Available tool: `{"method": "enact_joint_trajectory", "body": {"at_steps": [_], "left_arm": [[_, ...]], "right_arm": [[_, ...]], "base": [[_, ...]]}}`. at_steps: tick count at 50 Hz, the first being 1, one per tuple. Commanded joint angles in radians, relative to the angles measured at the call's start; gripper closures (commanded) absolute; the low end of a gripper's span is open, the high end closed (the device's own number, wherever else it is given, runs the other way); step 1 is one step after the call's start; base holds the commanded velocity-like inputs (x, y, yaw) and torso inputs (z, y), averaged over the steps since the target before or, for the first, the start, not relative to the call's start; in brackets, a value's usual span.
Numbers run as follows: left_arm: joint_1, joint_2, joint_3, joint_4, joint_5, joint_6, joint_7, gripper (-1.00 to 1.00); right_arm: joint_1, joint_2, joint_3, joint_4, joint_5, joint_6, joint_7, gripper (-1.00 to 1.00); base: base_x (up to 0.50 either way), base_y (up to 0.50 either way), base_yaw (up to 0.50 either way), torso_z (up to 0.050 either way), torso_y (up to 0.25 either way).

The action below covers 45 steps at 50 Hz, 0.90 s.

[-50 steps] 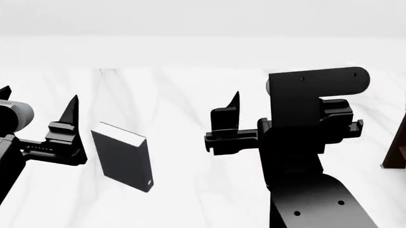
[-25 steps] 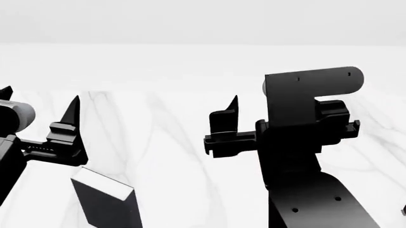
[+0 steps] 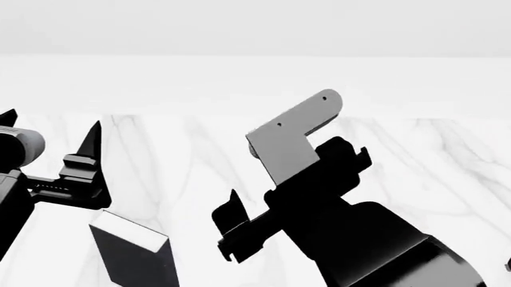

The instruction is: Pick up the book on the left and place it on top of the shelf.

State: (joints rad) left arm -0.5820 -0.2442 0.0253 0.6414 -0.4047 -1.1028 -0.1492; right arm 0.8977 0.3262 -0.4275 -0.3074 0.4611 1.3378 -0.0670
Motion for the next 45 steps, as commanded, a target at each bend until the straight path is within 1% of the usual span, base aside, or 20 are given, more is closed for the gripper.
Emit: {"method": "enact_joint_trajectory", "body": {"at_steps": [1, 3, 13, 28, 36, 41, 45], "left_arm": [[-0.004, 0.017, -0.017, -0.015, 0.025, 0.008, 0.016, -1.00], [-0.004, 0.016, -0.017, -0.015, 0.024, 0.008, 0.015, -1.00], [-0.005, 0.011, -0.022, -0.011, 0.016, 0.003, 0.011, -1.00], [-0.001, 0.005, -0.024, -0.011, 0.008, 0.005, 0.005, -1.00], [-0.004, 0.004, -0.019, -0.012, 0.003, 0.001, 0.002, -1.00], [-0.004, 0.003, -0.019, -0.017, 0.001, 0.005, 0.002, -1.00], [-0.004, 0.003, -0.017, -0.019, -0.002, 0.007, 0.001, -1.00]], "right_arm": [[0.028, 0.043, -0.096, 0.022, 0.046, -0.027, -0.176, -1.00], [0.024, 0.053, -0.115, 0.020, 0.057, -0.045, -0.208, -1.00], [0.014, 0.042, -0.173, 0.080, 0.054, -0.136, -0.267, -1.00], [0.009, 0.002, -0.186, 0.118, 0.045, -0.185, -0.259, -1.00], [0.009, -0.055, -0.238, 0.247, 0.013, -0.281, -0.287, -1.00], [0.011, -0.074, -0.247, 0.263, 0.015, -0.286, -0.289, -1.00], [0.012, -0.105, -0.265, 0.320, 0.005, -0.318, -0.297, -1.00]], "base": [[0.00, 0.00, 0.00, 0.000, 0.000], [0.00, 0.00, 0.00, 0.000, 0.000], [0.00, 0.00, 0.00, 0.000, 0.000], [0.00, 0.00, 0.00, 0.000, 0.000], [0.00, 0.00, 0.00, 0.000, 0.000], [0.00, 0.00, 0.00, 0.000, 0.000], [0.00, 0.00, 0.00, 0.000, 0.000]]}}
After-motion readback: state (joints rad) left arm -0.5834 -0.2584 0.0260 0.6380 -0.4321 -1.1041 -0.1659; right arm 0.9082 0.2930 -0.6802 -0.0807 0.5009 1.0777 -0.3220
